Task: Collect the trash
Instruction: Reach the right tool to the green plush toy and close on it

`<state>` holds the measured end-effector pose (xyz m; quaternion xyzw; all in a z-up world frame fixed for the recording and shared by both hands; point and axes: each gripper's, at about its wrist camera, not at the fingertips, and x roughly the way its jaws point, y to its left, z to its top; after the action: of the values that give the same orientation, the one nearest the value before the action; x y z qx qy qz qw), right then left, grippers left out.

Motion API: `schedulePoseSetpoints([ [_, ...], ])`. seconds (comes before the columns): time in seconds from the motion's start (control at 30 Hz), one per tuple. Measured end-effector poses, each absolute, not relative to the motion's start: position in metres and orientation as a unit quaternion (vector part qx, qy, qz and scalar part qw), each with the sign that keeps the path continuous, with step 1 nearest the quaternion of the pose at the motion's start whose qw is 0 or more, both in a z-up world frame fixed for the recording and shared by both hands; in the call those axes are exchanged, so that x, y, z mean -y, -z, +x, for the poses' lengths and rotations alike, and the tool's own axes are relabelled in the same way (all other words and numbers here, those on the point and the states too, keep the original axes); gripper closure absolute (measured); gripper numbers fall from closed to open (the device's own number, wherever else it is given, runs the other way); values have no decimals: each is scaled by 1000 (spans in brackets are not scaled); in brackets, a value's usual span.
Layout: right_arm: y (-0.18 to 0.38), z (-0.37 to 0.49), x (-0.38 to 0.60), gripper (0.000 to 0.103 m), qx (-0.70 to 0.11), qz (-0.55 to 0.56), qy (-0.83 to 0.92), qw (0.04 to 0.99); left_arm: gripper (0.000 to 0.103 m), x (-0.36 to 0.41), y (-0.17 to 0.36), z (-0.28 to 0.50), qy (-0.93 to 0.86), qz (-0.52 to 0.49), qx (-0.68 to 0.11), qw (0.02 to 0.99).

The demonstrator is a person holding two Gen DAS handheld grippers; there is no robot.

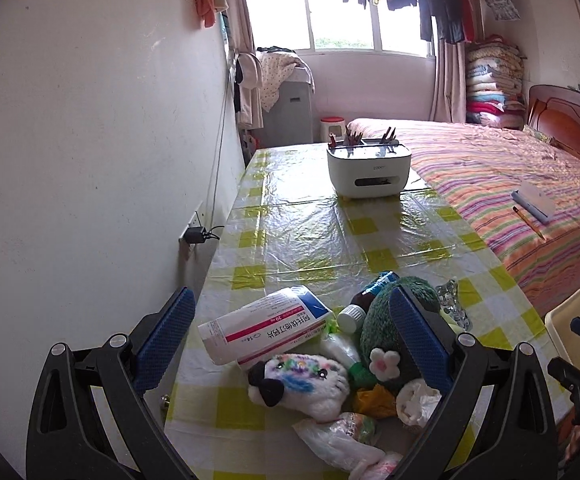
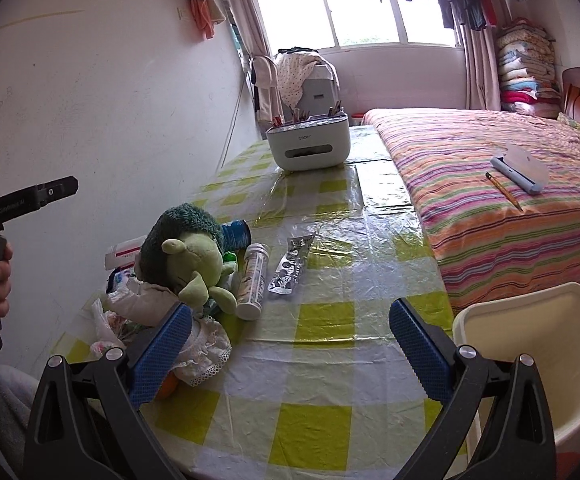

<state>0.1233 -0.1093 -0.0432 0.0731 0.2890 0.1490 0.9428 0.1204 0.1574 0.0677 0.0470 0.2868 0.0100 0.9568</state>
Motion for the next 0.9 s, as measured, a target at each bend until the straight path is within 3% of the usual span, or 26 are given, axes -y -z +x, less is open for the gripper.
schedulePoseSetpoints([
  [0.33, 20, 184, 29, 6, -290, 28, -245, 925, 7, -198, -48, 163, -74, 51, -307, 947],
  [0.53, 37, 225, -12, 6, -339, 12, -244, 908, 7, -232, -42, 175, -94, 2, -320, 943],
  [0.83, 65, 252, -35, 7, -404, 23, -241, 882, 7, -244, -14, 198, -99, 4, -376, 921],
  [0.9, 66, 251, -34, 14, -401, 29, -247, 882, 7, -248, -10, 200, -95, -11, -392, 915],
])
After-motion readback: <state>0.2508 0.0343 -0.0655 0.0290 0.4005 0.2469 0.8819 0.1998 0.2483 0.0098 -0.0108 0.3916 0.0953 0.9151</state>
